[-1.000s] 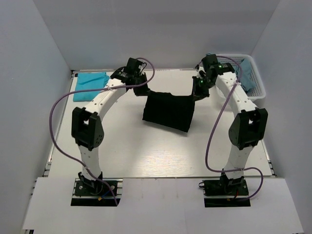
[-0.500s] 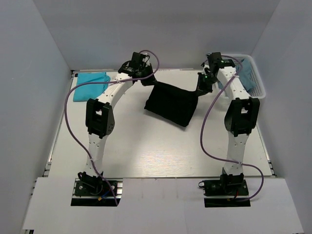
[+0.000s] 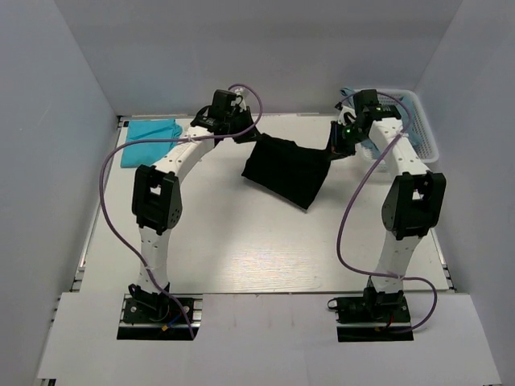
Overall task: Fold and stack the t-shirts
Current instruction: Fold the long partially folded tshirt into a neat square
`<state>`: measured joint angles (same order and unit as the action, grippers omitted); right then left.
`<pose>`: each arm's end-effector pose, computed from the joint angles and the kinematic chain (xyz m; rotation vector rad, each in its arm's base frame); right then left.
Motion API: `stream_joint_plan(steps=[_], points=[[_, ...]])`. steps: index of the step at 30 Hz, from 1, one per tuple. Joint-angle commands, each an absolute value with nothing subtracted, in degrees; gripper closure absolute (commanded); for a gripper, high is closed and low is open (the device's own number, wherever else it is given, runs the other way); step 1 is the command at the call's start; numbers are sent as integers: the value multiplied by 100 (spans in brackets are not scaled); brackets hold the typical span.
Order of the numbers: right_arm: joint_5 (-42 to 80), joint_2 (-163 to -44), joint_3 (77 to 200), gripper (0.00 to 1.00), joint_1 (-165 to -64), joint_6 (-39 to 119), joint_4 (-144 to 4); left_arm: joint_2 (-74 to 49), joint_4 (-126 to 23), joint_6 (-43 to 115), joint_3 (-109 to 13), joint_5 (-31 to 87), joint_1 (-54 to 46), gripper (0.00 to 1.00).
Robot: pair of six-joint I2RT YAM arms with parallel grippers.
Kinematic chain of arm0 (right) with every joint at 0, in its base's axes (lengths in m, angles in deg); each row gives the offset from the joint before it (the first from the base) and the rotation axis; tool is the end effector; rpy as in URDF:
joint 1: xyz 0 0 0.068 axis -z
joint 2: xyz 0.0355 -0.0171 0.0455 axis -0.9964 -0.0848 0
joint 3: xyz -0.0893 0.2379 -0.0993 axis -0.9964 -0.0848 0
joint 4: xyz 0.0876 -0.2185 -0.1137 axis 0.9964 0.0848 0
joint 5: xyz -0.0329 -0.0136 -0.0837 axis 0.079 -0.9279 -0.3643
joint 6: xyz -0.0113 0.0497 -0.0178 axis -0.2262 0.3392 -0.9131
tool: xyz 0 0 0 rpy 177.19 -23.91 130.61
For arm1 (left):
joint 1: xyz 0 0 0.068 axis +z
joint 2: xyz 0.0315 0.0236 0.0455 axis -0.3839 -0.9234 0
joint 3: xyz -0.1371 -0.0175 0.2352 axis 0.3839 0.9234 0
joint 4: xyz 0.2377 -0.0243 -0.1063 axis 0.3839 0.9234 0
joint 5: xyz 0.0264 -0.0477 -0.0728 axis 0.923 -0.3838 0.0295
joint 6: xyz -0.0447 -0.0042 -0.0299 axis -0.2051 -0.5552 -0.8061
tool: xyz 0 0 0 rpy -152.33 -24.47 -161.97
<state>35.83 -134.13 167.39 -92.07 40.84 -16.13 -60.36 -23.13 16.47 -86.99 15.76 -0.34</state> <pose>0.4149 0.0653 0.2926 -0.1222 2.6400 0.6526 0.4569 -0.2067 0.2746 0.0424 2.3517 -0.8879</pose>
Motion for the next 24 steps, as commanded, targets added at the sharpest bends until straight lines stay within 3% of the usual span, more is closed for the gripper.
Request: stream_joint_plan(steps=[1, 10, 17, 24], points=[[3893, -12996, 16709, 100, -9199, 3863, -1719, -4995, -2459, 1775, -8502, 1683, 17, 100], [4667, -11501, 14110, 100, -9471, 4031, -1913, -2596, -1836, 1310, -5610, 2420, -63, 100], [4947, -10271, 12588, 100, -10042, 4083, -1789, -750, -1062, 493, -3502, 1859, -186, 100], [5335, -9507, 12331, 100, -11035, 4118, -1097, 673, 273, -8, -3217, 1551, -238, 100]])
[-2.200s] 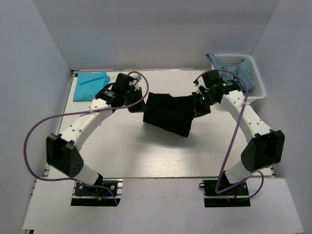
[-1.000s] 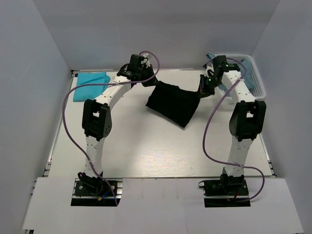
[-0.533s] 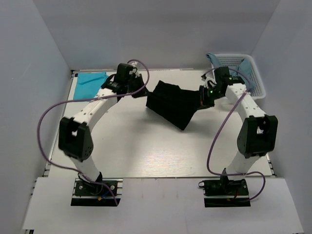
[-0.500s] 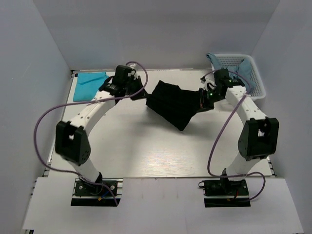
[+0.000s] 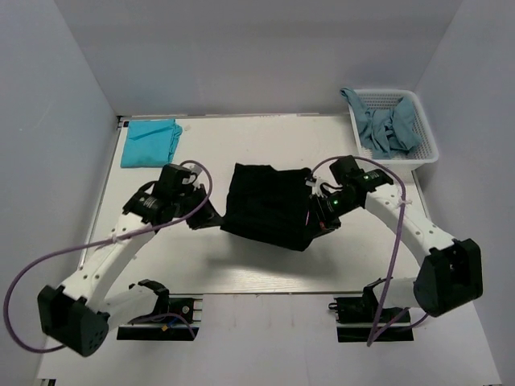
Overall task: Fold and stack the t-shirts
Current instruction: Fold the long partially folded tshirt into a neat square
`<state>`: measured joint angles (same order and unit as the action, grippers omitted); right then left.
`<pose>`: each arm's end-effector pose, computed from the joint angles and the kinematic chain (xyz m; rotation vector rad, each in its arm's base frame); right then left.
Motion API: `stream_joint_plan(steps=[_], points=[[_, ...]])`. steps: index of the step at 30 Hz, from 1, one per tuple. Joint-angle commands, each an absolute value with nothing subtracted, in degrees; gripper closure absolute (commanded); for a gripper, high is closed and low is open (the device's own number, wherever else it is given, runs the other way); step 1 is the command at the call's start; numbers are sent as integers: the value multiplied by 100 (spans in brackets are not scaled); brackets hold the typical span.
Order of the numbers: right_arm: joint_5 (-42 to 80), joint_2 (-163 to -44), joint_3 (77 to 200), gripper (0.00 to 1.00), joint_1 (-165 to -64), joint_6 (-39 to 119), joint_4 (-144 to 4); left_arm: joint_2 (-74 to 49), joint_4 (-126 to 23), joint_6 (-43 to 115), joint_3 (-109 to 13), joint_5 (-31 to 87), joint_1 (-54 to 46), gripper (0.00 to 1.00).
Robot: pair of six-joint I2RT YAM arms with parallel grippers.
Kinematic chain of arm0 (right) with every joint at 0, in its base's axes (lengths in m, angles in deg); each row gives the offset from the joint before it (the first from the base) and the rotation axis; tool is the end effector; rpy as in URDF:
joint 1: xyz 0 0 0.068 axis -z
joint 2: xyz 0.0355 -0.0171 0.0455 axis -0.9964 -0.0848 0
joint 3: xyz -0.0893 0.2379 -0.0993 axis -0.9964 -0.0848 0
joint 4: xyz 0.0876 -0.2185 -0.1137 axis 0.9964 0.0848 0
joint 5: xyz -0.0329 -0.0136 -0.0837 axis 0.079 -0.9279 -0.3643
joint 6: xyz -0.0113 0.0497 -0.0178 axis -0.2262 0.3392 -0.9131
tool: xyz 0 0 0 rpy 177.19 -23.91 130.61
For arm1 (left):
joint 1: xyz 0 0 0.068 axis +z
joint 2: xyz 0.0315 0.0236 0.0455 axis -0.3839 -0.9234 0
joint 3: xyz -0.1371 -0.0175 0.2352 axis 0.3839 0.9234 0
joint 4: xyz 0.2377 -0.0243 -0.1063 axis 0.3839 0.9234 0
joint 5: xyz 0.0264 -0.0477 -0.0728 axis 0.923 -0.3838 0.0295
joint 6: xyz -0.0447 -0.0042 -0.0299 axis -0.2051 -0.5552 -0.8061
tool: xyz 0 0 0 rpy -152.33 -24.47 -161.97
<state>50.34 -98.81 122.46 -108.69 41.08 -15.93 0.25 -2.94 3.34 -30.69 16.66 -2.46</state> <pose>0.2138 0.1176 0.2599 -0.5400 2.7808 1.0871 0.1876 -0.1008 0.2871 -0.2942 2.6742 -0.8701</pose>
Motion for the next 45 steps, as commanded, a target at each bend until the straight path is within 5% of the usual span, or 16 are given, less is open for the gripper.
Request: stream_joint_plan(steps=[1, 14, 42, 44, 45], points=[[5353, -9462, 12427, 100, -11071, 4170, -1060, 789, 362, -70, -3322, 1551, -238, 100], [3956, -10401, 14255, 100, -10764, 4637, -708, 492, -462, -124, -3930, 2710, -186, 100], [3850, -13556, 15504, 100, -10139, 4557, -1806, -3938, -851, 580, -6039, 4108, -80, 100], [3815, -13741, 15565, 78, -10122, 4496, -1965, -4184, -641, 580, -6232, 4170, -27, 100], [3780, -13759, 15609, 74, -10122, 4479, -1991, -4272, -570, 580, -6328, 4222, -27, 70]])
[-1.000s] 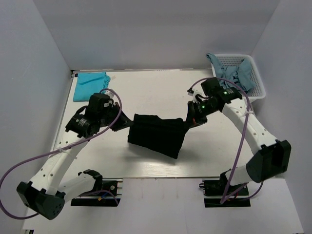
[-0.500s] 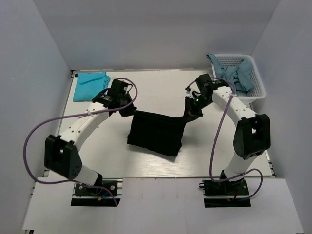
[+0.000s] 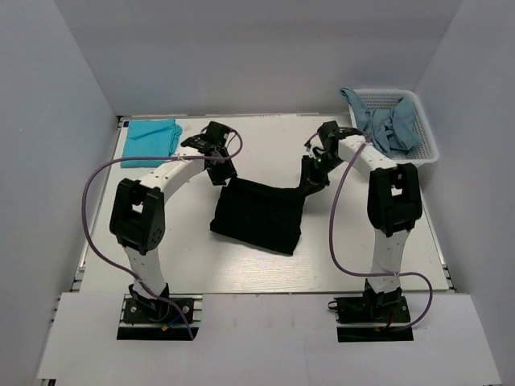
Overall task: Fold and stack the t-shirts
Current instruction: Fold the long partially folded tshirt into a neat square, then smooth out wrinkles on the folded tshirt
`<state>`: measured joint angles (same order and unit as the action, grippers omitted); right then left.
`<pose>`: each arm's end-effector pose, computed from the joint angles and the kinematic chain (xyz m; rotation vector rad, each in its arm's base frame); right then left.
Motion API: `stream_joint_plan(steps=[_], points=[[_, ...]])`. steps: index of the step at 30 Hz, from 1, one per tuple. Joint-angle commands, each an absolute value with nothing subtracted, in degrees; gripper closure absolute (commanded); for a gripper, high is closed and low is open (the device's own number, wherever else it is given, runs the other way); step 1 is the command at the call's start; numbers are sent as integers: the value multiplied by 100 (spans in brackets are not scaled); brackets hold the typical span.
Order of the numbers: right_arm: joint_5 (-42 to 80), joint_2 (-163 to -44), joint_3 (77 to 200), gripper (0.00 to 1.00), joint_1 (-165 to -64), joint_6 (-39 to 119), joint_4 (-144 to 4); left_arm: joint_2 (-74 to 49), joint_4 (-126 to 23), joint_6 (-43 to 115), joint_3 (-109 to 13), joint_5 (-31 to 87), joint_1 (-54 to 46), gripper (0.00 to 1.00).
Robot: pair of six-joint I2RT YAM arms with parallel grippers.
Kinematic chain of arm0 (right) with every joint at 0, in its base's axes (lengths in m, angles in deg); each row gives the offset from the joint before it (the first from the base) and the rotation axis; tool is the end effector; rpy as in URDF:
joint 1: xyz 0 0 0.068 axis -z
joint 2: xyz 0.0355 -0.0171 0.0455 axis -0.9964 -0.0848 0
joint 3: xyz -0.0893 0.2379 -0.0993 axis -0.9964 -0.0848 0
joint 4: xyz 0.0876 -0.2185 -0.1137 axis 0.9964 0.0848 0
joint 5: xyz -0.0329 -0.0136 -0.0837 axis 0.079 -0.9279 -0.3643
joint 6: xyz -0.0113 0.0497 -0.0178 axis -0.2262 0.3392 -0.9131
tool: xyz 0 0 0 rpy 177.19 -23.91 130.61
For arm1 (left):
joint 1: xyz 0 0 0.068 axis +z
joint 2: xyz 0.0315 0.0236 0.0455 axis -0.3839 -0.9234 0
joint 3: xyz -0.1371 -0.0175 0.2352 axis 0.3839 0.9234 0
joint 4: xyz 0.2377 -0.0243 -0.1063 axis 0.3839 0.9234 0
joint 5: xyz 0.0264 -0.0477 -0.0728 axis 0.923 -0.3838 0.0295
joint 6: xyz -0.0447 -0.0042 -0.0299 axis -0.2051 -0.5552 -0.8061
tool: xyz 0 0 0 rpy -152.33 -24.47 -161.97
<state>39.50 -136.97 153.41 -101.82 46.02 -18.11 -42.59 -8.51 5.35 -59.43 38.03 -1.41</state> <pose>0.3815 0.1318 0.2050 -0.1794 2.9379 0.8004 0.3573 -0.1577 0.2347 -0.4327 2.6765 -0.3193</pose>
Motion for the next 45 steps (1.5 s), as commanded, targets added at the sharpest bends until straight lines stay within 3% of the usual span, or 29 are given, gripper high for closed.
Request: stream_joint_plan(steps=[1, 2, 3, 6, 9, 15, 19, 24, 28, 36, 45], points=[[3736, -13803, 15827, 71, -10131, 4470, -2017, -4351, -482, 580, -6573, 4223, -27, 45], [3727, -13829, 15907, 17, -10139, 4444, -1904, -4499, -359, 580, -6732, 4223, 25, 19], [3709, -13803, 16091, 10, -10139, 4417, -1816, -4501, -106, 580, -6890, 4275, 25, 0], [3551, -13418, 16286, 10, -10157, 4311, -1588, -4458, 290, 720, -7392, 4415, 25, 0], [3726, -12734, 15736, 10, -10209, 4434, -1840, -4089, 223, 790, -7288, 4190, -132, 0], [5852, -11747, 13619, 10, -10491, 4504, -3448, -2779, -2113, 835, -5059, 1924, -186, 0], [6695, -11878, 13290, 10, -10649, 4540, -4203, -2901, -2206, 983, -4739, 1410, -247, 0], [6671, -12096, 12578, 10, -10807, 4733, -5005, -2498, -2791, 766, -3231, 1182, -317, 0], [6576, -12615, 12147, 10, -10746, 4882, -5636, -2496, -2916, 650, -2770, 1445, -317, 0], [5522, -13109, 12269, 10, -10570, 4417, -5165, -2646, -2486, 957, -2401, 1955, -256, 0], [5318, -12240, 13833, 10, -10605, 4188, -3908, -1909, -2141, 1607, -3894, 2157, -317, 0]])
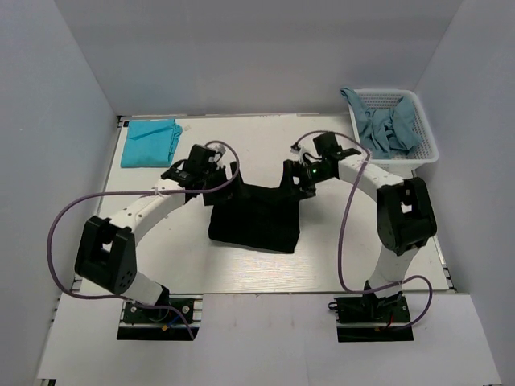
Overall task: Fold and stack the t-shirts
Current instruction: Smooth out wrinkles on the folded tshirt
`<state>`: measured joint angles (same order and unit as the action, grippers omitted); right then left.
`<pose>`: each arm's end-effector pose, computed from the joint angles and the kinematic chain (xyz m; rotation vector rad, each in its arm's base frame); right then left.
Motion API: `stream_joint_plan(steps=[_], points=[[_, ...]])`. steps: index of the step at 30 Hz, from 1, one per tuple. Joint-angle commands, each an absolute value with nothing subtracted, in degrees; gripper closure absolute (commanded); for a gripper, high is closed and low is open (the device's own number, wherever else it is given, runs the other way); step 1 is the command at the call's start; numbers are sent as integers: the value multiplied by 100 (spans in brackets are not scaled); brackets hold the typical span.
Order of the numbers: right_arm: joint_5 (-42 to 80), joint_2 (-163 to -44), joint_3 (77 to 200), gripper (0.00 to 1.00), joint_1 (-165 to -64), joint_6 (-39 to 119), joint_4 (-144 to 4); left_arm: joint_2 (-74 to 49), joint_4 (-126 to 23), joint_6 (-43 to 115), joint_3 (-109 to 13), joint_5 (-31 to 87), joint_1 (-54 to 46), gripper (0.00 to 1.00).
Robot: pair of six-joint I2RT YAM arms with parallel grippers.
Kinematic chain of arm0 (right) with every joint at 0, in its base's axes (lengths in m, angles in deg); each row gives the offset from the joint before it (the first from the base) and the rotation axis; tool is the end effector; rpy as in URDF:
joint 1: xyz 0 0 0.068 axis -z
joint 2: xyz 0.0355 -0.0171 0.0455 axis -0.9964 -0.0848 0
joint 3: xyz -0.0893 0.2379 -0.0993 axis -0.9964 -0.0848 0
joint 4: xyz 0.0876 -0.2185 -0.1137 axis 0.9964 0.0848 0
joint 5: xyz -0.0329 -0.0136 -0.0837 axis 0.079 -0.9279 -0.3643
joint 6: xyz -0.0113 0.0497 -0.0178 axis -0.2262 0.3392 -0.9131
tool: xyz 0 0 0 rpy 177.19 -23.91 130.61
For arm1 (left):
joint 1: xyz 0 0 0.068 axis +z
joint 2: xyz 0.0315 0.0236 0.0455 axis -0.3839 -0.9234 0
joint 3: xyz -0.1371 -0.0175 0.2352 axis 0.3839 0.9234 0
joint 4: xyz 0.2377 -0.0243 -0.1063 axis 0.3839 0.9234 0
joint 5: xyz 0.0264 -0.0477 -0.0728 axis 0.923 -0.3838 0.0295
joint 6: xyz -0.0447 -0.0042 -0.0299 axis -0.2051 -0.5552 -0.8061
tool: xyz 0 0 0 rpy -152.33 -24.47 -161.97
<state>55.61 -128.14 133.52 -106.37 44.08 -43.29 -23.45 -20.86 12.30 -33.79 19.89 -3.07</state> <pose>0.3392 0.1584 0.1866 -0.4951 2.6148 1.2137 0.2720 -0.1417 0.2226 -0.1051 2.6932 -0.7353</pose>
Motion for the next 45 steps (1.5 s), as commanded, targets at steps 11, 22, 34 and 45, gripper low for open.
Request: stream_joint_plan(steps=[11, 22, 34, 45], points=[[5590, -12677, 13940, 10, -10570, 5295, -5031, -3602, -2880, 1687, -4765, 1410, -203, 0], [5467, -13802, 13492, 10, -10298, 6192, -6779, -4562, -2617, 1880, -4984, 2114, 113, 0], [5318, -14068, 14042, 10, -10175, 5798, -6369, -4142, -2354, 2012, -5123, 2640, 359, 0], [4456, -12020, 13994, 10, -10605, 5198, -4926, -3105, -1155, 1345, -5798, 2678, 192, 0]])
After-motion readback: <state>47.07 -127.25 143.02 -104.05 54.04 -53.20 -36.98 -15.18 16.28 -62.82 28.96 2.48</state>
